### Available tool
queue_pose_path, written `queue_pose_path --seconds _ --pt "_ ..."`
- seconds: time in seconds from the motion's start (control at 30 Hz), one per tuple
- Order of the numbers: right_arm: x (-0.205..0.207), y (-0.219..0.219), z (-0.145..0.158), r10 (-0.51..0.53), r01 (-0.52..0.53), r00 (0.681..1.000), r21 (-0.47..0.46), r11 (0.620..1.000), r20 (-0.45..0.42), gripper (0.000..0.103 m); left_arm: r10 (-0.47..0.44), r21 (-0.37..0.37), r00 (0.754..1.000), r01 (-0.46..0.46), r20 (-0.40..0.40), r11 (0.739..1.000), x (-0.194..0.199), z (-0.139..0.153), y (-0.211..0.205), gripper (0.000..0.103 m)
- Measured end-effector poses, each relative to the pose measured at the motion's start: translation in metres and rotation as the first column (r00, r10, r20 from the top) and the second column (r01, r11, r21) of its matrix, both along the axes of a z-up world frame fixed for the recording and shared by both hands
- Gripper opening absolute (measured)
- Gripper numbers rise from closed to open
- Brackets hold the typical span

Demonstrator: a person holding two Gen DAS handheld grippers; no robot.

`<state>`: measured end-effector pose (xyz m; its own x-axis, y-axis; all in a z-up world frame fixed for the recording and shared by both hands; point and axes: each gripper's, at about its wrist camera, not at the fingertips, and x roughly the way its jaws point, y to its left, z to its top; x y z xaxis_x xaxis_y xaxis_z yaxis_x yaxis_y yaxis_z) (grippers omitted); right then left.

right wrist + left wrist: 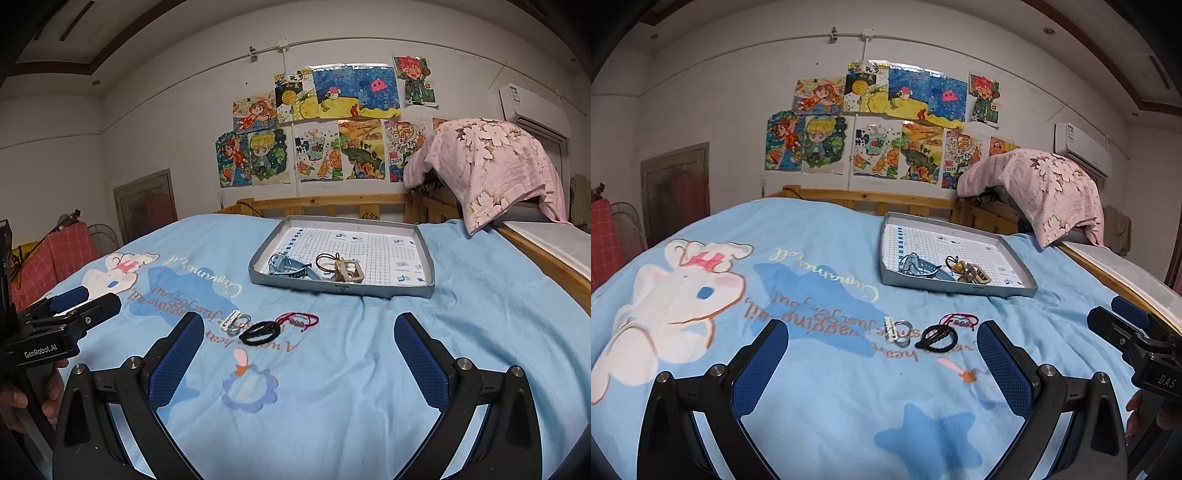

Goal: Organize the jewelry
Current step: 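Move both tools back toward the remaining jewelry on the bed cover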

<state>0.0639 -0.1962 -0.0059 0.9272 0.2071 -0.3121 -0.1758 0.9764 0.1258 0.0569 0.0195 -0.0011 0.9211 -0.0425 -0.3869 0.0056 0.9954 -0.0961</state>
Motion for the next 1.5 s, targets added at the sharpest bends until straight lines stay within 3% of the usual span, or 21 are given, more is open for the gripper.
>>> queue_pose_path --seconds 0.3,0.47,0.67,0.77,1.0,1.33,1.5 --pt "0.051 -0.002 0.007 0.032 -0.034 0.999 -0.079 0.996 -0.026 0.101 -0.042 0.036 0.995 0.046 -0.094 0.998 0.056 0.001 -0.005 0.103" --pt "0.091 0.001 0.004 0.075 -0.080 0.996 -0.107 0.991 -0.057 0.101 -0.012 0.011 0.992 0.013 -0.129 1.000 0.081 -0.003 -0.004 0.103" --pt "0.133 0.005 -0.003 0.112 -0.120 0.988 -0.076 0.990 -0.103 0.101 0.022 -0.035 0.993 -0.026 -0.116 0.999 0.102 -0.004 -0.001 0.103" --pt "0.146 0.005 -0.005 0.107 -0.116 0.988 -0.077 0.990 -0.113 0.101 0.026 -0.059 0.988 -0.035 -0.151 0.998 0.118 -0.013 0.006 0.103" --pt "0.158 -0.007 -0.017 0.111 -0.122 0.983 -0.066 0.990 -0.146 0.101 0.018 -0.092 0.976 -0.039 -0.218 0.995 0.148 -0.041 0.025 0.103" --pt "0.165 -0.011 -0.041 0.143 -0.150 0.974 -0.027 0.988 -0.176 0.101 -0.028 -0.145 0.969 -0.008 -0.247 0.989 0.168 -0.060 0.038 0.103" --pt "0.172 -0.006 -0.048 0.183 -0.191 0.963 -0.021 0.981 -0.196 0.098 -0.052 -0.121 0.966 0.022 -0.254 0.992 0.170 -0.069 0.032 0.103"
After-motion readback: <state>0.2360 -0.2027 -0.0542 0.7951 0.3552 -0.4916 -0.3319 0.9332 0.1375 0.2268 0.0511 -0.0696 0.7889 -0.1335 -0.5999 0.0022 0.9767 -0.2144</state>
